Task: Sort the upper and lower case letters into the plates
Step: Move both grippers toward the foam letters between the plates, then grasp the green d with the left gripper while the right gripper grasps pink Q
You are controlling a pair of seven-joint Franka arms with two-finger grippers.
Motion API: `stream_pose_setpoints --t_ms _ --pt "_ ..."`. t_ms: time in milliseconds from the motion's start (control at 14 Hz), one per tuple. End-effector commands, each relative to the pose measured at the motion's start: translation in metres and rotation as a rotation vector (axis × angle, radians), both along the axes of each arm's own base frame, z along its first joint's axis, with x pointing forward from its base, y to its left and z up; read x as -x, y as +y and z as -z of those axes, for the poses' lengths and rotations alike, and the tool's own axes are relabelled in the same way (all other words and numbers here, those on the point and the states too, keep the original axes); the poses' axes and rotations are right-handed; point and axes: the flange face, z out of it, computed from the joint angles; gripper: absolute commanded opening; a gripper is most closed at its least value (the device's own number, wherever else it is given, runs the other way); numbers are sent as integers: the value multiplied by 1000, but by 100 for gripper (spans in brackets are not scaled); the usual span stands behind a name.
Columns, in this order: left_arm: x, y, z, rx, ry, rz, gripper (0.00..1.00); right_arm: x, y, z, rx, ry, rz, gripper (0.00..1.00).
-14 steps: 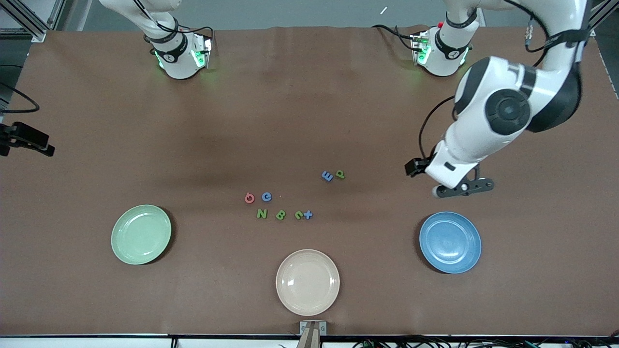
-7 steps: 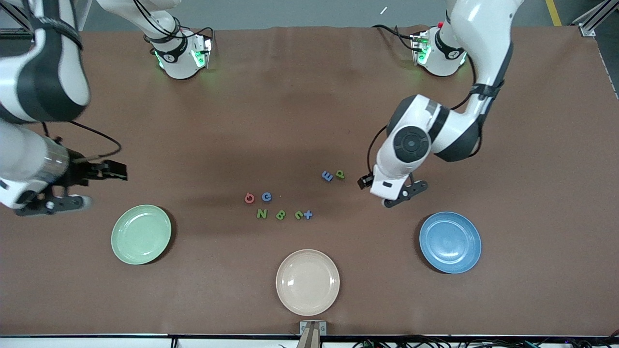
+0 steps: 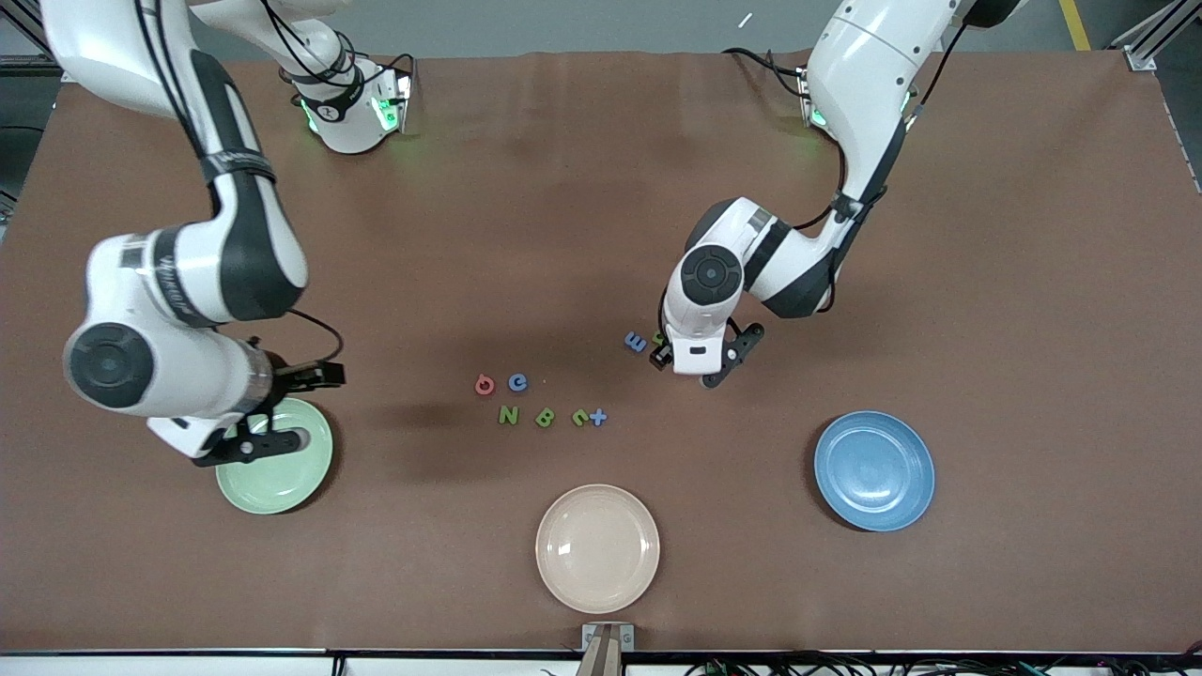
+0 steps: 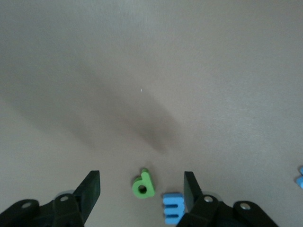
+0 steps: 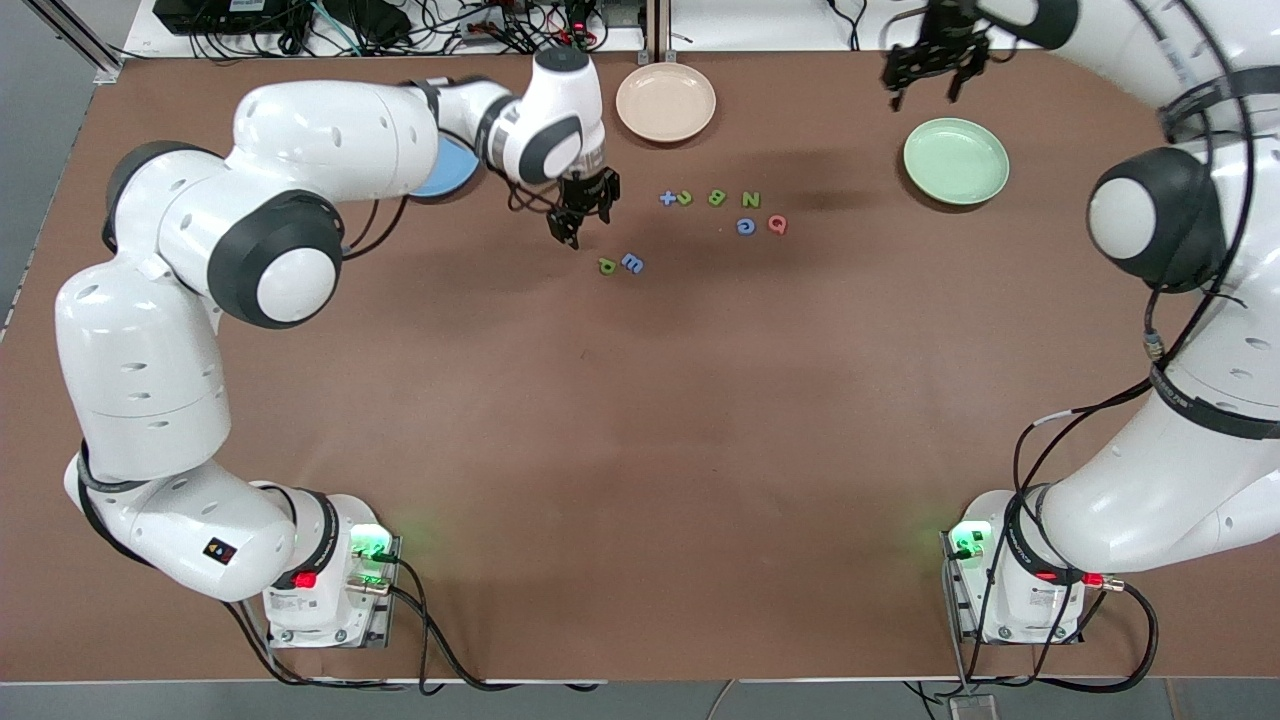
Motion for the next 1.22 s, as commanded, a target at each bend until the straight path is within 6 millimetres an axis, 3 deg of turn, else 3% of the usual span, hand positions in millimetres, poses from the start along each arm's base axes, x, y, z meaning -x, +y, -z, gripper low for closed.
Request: stream_pose_setpoints --t_ms 0,143,358,573,859,1074,1146 --pt "16 2 15 -3 -45 -45 72 16 57 43 24 -51 161 100" --pt "18 -1 24 -11 -37 -56 67 34 73 86 39 -66 257 100" --pt "24 -5 31 -18 -28 -73 62 54 93 122 -39 -56 417 100" --pt "29 -11 35 -20 -23 -78 59 81 110 161 -67 -114 449 100" --pt "30 -20 46 -19 -21 -70 56 97 144 191 -64 -137 459 100" --pt "31 -21 47 -20 -19 -71 47 103 151 202 -58 -134 448 96" --pt "31 -20 49 -22 -17 -69 35 104 152 204 -54 -134 440 94"
